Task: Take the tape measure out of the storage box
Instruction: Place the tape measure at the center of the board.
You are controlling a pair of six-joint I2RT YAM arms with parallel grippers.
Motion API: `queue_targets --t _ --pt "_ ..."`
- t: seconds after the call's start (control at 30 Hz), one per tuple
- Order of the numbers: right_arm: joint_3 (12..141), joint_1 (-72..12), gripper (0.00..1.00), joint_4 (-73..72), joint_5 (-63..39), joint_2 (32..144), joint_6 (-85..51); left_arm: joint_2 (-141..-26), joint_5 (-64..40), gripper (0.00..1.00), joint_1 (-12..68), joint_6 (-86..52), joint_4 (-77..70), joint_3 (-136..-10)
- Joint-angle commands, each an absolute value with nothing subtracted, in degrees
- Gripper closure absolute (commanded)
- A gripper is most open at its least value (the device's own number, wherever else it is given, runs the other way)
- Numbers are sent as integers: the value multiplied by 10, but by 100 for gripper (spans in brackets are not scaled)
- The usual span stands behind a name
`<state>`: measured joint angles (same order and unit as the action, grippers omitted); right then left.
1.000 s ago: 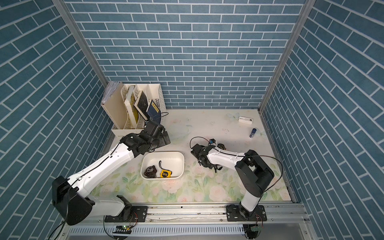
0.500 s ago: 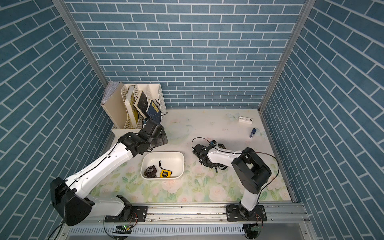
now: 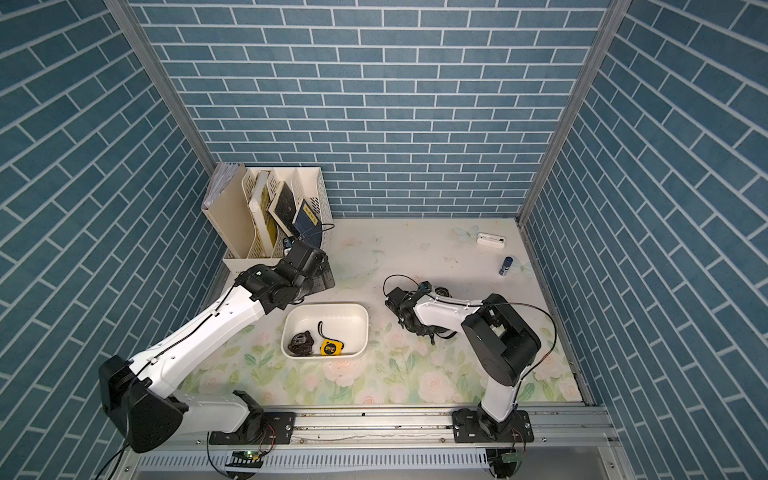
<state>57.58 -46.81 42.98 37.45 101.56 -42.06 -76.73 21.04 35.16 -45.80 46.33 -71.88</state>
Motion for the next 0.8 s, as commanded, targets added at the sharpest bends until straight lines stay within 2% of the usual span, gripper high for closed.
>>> queue_targets --t 0.0,0.07,0.33,0.53,0.77 --pt "573 -468 37 425 345 1029 -423 -755 221 0 351 -454 475 -733" --pt "575 -469 33 426 345 1028 -423 -755 221 0 351 -452 474 -734" --pt "581 -476 28 425 337 1005 -418 -757 224 0 351 -450 476 -733" --pt "601 -482 22 411 294 962 -395 -769 223 0 351 -443 490 -725" --pt "612 -482 20 395 247 908 -381 -794 219 0 354 -437 524 -698"
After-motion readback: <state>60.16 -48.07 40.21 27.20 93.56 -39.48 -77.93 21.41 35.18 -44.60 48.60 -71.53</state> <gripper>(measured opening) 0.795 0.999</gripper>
